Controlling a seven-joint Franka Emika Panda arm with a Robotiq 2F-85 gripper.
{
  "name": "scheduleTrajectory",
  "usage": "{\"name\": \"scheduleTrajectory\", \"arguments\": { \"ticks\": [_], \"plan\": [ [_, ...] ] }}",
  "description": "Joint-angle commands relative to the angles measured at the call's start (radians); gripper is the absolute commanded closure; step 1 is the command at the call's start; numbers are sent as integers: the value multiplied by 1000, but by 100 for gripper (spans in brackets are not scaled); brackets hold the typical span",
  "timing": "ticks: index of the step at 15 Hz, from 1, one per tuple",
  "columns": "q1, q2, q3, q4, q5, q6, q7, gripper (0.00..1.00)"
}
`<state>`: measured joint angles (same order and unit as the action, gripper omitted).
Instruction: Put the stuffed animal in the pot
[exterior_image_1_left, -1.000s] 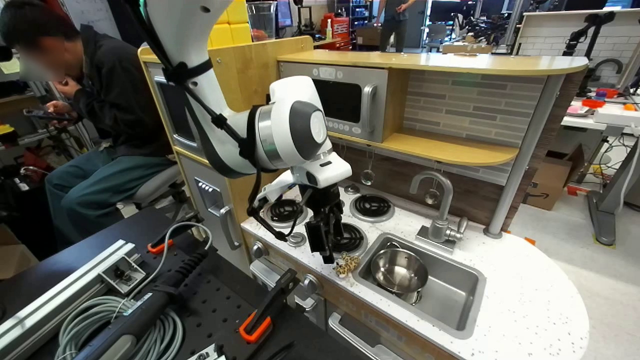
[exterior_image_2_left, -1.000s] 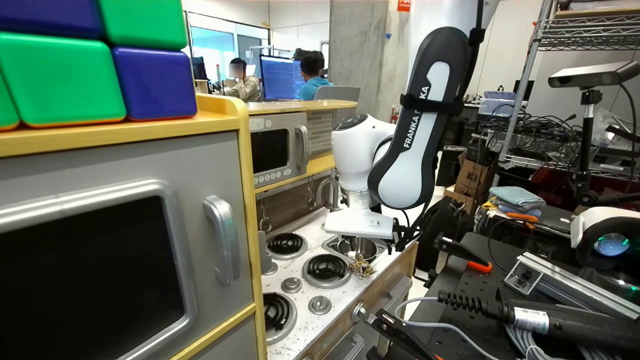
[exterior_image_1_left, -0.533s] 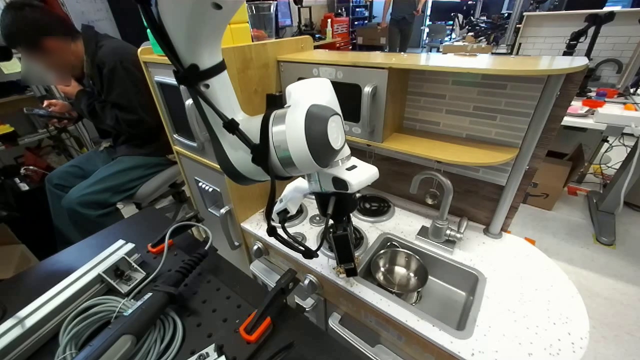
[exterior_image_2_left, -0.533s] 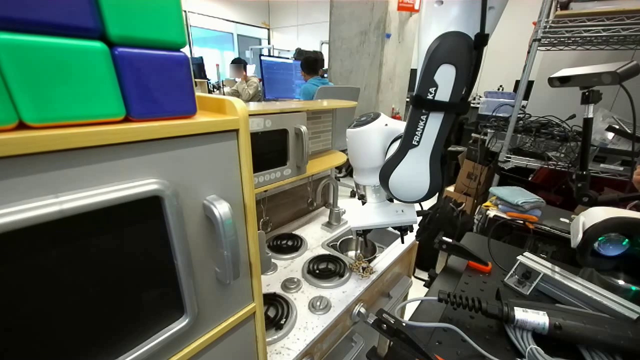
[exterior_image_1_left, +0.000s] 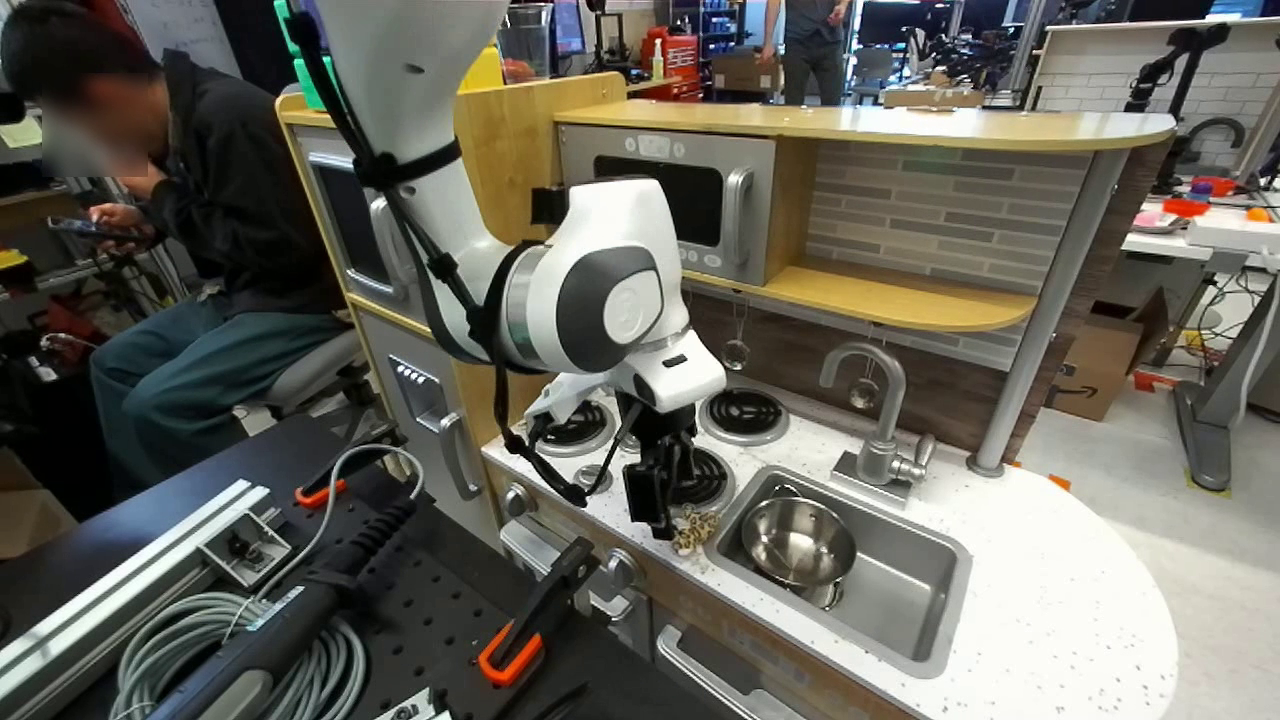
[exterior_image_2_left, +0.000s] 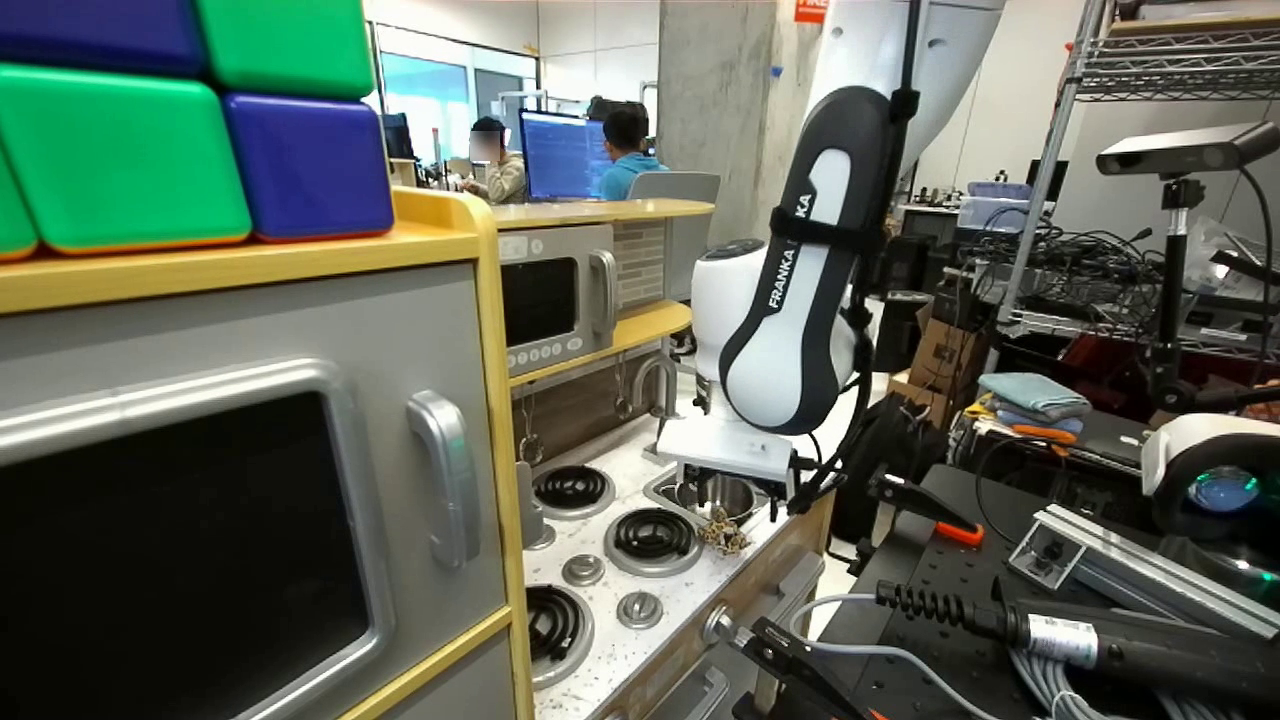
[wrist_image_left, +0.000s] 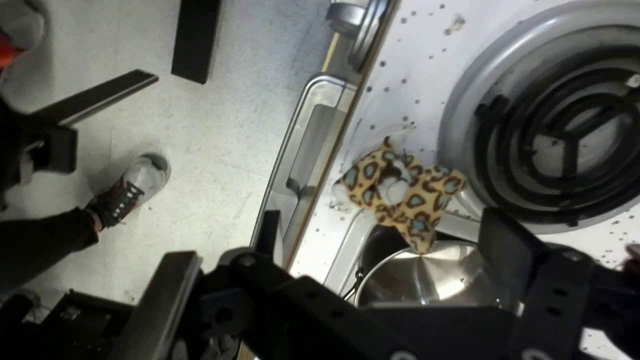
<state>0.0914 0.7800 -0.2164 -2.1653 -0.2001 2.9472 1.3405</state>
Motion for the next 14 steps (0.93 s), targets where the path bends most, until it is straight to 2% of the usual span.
{"name": "scheduleTrajectory", "arguments": {
  "ticks": [1,4,7,8,10,11,14],
  "plan": [
    [-18,84,49,41,207,141,-12,0],
    [-9,144,63,81,336,218,-22,0],
    [-6,186,70,119,415,243,-32,0],
    [-5,197,69,130,432,239,-34,4],
    [-3,214,66,149,458,231,-37,29],
    [-4,218,66,154,468,226,-38,31],
    [-10,213,74,159,488,224,-44,54]
  ]
}}
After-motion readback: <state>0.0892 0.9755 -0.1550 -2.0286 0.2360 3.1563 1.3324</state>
